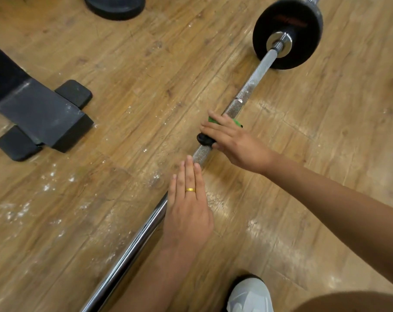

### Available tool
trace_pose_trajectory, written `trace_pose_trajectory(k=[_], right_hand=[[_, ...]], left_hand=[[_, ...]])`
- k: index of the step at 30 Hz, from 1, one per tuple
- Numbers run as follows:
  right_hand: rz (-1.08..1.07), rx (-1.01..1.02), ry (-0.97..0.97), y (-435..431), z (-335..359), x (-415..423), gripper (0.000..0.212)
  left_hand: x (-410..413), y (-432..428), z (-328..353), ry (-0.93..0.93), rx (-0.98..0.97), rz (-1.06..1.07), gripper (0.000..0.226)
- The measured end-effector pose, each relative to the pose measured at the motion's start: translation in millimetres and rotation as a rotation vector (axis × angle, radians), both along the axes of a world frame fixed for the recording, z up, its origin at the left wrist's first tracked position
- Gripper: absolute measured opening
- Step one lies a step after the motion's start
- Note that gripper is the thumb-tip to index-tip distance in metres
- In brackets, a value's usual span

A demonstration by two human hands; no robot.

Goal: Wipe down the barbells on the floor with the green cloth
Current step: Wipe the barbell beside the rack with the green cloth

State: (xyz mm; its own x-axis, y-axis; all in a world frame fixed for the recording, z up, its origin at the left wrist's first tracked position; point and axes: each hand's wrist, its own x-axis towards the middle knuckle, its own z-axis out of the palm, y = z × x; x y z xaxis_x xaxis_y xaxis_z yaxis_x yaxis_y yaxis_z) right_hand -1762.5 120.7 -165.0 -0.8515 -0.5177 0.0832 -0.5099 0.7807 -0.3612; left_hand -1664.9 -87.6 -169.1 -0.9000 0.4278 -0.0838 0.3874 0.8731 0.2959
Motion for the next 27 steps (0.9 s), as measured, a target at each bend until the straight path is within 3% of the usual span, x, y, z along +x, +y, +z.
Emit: trace_pose_trajectory(k=[2, 7, 14, 22, 27], right_hand=[[-0.025, 0.041, -0.008, 11, 5, -7, 0.046], [-0.32, 0.009, -0.038, 19, 7, -21, 0.041], [-0.013, -0.025, 0.037, -15, -4, 2, 0.038], [-0.177, -0.218, 0.046, -16, -19, -39, 0.037], [-0.105, -0.261, 0.04, -40, -22, -67, 0.036]], left_hand=[[4, -1, -3, 0.021, -0.004, -0.041, 0.09], [8, -7, -13, 0.091, -0.045, -0.156, 0.075], [-2, -29, -14, 0.127, -0.065, -0.231, 0.063], [-38, -50, -18, 0.188, -0.188, -0.222, 0.075], [-67, -65, -10, 0.124, -0.305, -0.189, 0.08]])
